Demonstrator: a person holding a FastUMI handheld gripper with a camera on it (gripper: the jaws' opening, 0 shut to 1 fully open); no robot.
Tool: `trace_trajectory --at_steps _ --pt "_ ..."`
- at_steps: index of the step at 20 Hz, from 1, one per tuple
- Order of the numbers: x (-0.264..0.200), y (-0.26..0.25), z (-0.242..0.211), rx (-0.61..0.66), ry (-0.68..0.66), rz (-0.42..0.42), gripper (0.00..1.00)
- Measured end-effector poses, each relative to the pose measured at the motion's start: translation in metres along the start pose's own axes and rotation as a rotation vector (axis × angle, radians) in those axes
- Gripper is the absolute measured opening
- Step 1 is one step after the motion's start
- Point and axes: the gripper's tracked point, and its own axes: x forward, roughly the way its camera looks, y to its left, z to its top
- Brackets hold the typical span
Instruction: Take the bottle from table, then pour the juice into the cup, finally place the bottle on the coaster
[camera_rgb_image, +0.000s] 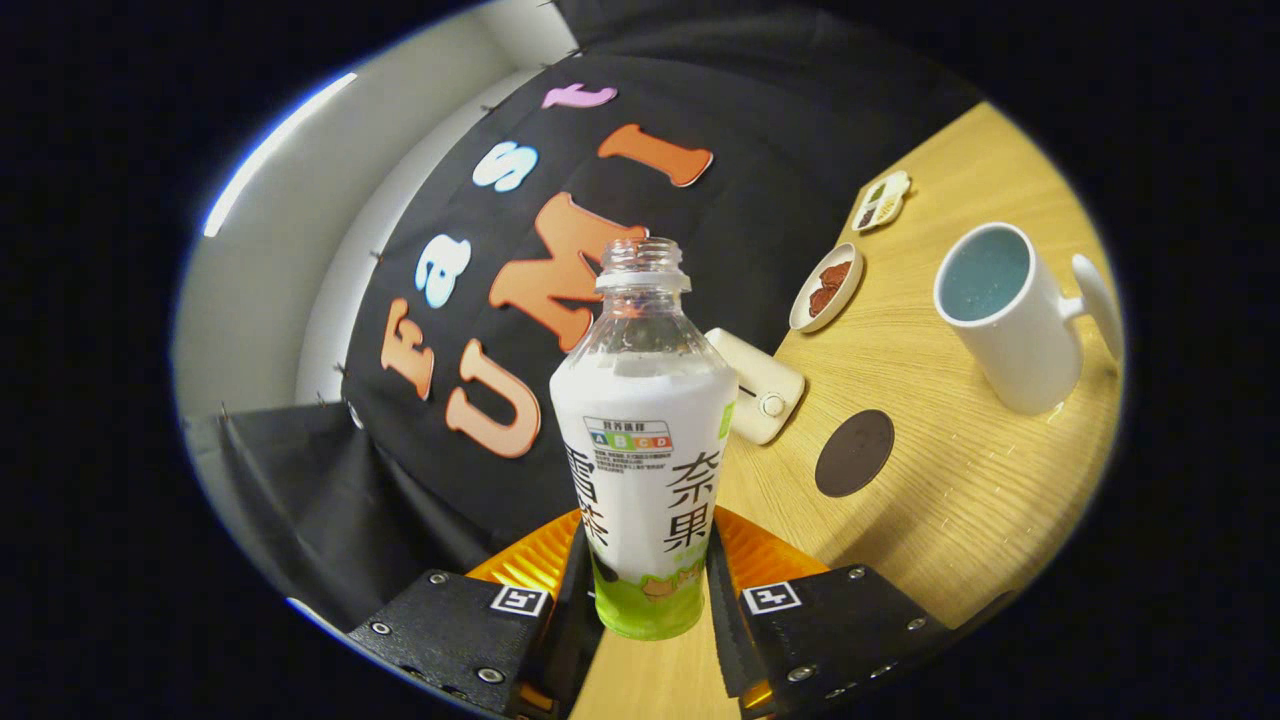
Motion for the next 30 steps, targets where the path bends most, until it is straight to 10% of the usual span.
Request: trace_trajectory --at_steps 13,30 --pt "0.009 -0.016 0.028 0.462 -0.095 0.007 0.56" --pt "0.009 -0.021 0.043 0.64 -0.137 0.02 0.56"
